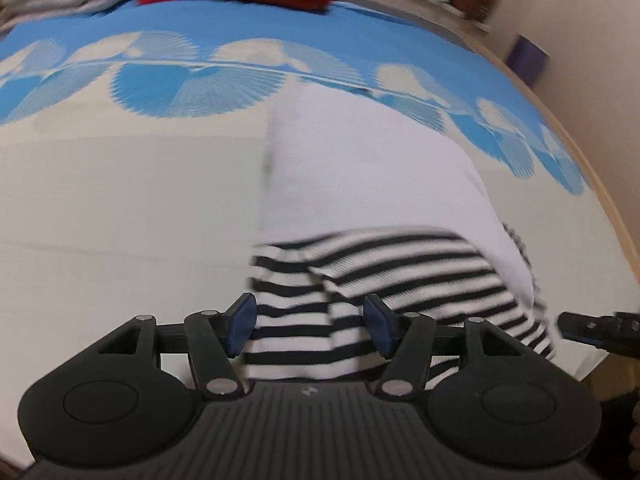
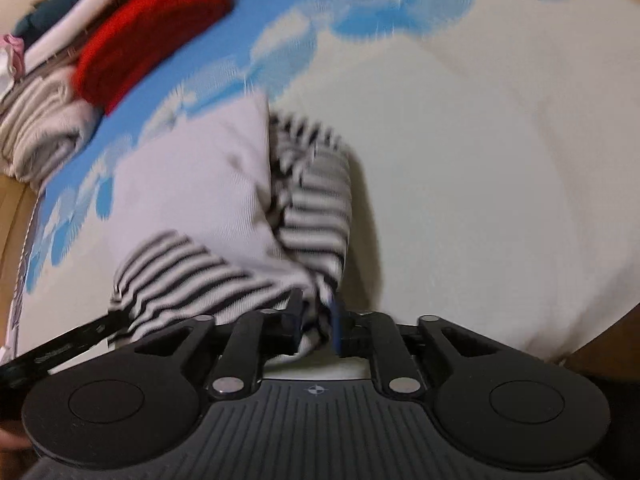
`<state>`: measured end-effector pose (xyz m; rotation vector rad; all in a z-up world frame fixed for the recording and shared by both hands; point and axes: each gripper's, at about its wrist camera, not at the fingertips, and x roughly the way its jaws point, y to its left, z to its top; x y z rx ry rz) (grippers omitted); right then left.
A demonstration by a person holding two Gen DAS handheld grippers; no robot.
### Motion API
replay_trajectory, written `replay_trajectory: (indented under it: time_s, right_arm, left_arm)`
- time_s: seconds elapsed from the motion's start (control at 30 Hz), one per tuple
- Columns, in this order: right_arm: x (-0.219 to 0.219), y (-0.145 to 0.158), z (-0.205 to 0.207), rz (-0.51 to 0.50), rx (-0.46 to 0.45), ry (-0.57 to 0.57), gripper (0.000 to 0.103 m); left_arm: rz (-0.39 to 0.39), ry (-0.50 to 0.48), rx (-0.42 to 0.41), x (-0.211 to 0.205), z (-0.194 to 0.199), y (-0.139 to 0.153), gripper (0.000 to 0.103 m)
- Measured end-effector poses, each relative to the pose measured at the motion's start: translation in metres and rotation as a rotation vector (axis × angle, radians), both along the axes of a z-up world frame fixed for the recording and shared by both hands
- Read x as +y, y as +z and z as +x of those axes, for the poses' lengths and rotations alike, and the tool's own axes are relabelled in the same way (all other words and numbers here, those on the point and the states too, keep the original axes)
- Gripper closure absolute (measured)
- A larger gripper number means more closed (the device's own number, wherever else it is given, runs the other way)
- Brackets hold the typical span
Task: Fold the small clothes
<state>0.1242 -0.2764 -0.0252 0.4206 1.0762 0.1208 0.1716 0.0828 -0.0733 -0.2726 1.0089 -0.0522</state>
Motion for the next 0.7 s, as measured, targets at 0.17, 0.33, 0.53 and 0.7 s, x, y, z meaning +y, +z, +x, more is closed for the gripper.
replay_trajectory:
  time_s: [0.17, 0.33, 0.53, 0.7]
  right_arm:
    - [-0.003, 0.050, 0.003, -0.048, -0.171, 0.061, 0.058]
    - [0.002, 0.055, 0.036, -0.068, -0.176, 0.182, 0.049]
    - [0.016, 0.005, 0.082, -0.057, 0.011, 0.199, 0.047]
    - [0.039, -0.015, 0.101, -0.083, 0.071, 0.223, 0.046]
  left_arm:
    - [-0.077, 0.074, 0.030, 0.035, -0.001, 0.049, 0.032]
    - [-0.106, 0.083, 0.010, 0.039, 0.002, 0.046, 0.021]
    - [-0.164, 0.136, 0.166, 0.037, 0.030, 0.007, 0.019]
    - [-0.256, 0.240, 0.249, 0.045, 0.045, -0.014, 0.019]
